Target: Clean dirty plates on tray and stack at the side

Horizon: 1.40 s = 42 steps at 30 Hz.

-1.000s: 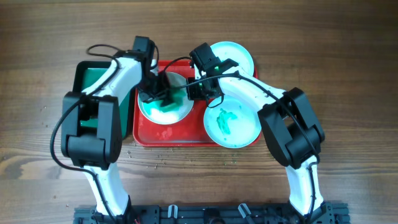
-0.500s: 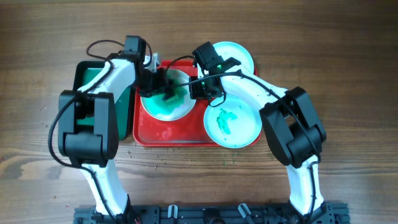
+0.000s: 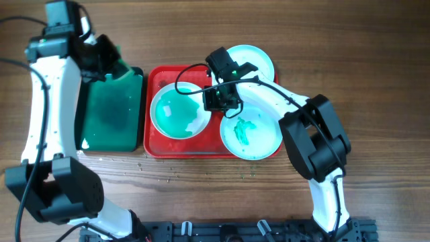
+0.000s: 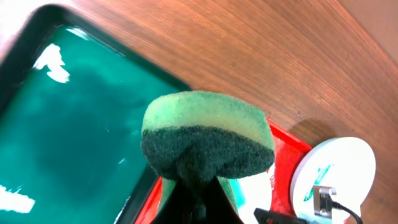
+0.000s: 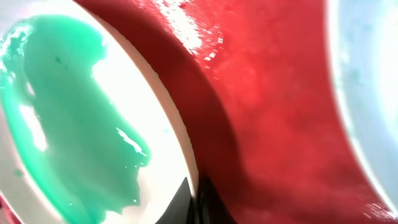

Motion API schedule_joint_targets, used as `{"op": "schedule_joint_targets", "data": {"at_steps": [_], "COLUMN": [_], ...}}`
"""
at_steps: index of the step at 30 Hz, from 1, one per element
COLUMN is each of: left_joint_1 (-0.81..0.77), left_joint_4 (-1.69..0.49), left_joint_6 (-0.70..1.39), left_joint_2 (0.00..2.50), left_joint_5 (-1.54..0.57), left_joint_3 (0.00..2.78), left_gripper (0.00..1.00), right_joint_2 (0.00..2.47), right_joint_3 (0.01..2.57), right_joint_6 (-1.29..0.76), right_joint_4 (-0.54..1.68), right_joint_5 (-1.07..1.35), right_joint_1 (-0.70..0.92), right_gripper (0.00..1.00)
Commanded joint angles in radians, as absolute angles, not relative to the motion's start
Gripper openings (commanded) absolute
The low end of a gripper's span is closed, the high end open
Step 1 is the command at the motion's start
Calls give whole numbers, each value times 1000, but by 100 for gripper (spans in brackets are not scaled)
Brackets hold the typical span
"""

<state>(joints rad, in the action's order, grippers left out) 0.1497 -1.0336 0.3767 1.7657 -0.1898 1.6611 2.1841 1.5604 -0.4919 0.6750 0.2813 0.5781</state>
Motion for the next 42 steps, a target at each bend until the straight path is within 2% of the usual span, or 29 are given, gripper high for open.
{"op": "schedule_joint_targets", "data": {"at_steps": [1,4,10,17,22,27,29,32,34,37,42], "left_joint_1": [180,179,179,179,179,172,169,136,97,23,-37], "left_joint_4": [-1083,-1084,-1085,-1093,-1098,-1105,-1113,-1133,-1126,-1086,-1039], "left_joint_6": [351,351,367,407,435,435,437,480,480,480,506], "left_joint_2": [1788,1788,1788,1788,1789,1790,1790,1790,1790,1790,1790], "left_joint_5": [-216,-216,-216,-217,-217,-216,-216,-216,-216,-216,-204], "left_joint_3": [1653,1653,1653,1653,1653,1653,1653,1653,1653,1653,1653], "left_gripper": [4,4,4,4,4,4,4,4,4,4,4], "right_joint_2": [2070,1947,1906,1906,1906,1906,1906,1863,1790,1674,1689], "right_joint_3": [1586,1586,1586,1586,1586,1584,1584,1584,1584,1584,1538], "right_joint_6": [-410,-379,-362,-307,-150,-104,-108,-194,-216,-220,-243], "right_joint_4": [738,796,808,737,593,610,665,774,785,803,884], "right_joint_5": [13,-429,-1062,-1485,-1520,-1326,-1125,-668,-433,-25,128], "right_joint_1": [599,687,931,1076,1090,1088,1080,979,844,497,-14], "right_gripper": [4,4,4,4,4,4,4,4,4,4,4]}}
